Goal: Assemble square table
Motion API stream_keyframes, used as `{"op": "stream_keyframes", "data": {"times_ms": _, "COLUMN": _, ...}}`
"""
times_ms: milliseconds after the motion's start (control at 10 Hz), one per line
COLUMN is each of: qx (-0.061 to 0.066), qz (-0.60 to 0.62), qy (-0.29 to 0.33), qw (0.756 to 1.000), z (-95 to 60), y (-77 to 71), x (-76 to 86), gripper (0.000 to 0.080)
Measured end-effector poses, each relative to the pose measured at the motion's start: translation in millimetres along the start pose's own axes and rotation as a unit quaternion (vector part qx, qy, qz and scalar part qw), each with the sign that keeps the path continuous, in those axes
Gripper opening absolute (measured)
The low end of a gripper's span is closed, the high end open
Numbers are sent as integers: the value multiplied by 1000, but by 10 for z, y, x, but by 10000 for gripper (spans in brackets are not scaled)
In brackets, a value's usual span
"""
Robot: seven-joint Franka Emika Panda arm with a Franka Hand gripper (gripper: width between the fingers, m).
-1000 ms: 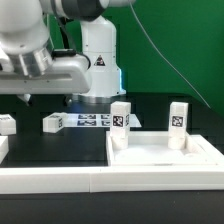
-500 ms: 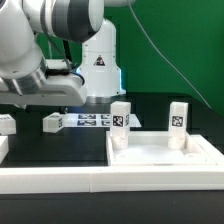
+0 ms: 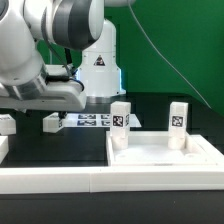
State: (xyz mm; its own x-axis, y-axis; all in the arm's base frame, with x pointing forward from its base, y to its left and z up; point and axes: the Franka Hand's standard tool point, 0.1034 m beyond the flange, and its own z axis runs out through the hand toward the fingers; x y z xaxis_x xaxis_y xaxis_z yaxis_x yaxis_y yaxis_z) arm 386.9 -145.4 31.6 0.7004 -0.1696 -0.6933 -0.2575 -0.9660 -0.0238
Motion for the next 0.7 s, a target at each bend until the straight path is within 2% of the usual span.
{"op": "stream_keyframes", "data": {"times_ms": 100, "qx": 4, "qz": 3, "qy": -33, "qw": 999, "z": 47, "y": 2, "x": -45, "gripper": 649}}
{"op": "stream_keyframes", "data": {"times_ms": 200, "qx": 0, "qz": 6, "qy": -49, "qw": 999, "z": 82, "y": 23, "x": 7, "gripper": 649}}
{"op": "stream_keyframes", "data": {"times_ms": 400, "qx": 3, "qz": 13, "qy": -107, "qw": 994, "z": 151, "y": 62, "x": -4, "gripper": 649}}
{"op": "stream_keyframes", "data": {"times_ms": 700, "qx": -4, "qz": 13, "qy": -100, "qw": 995, "z": 194, "y": 60, "x": 55, "gripper": 649}}
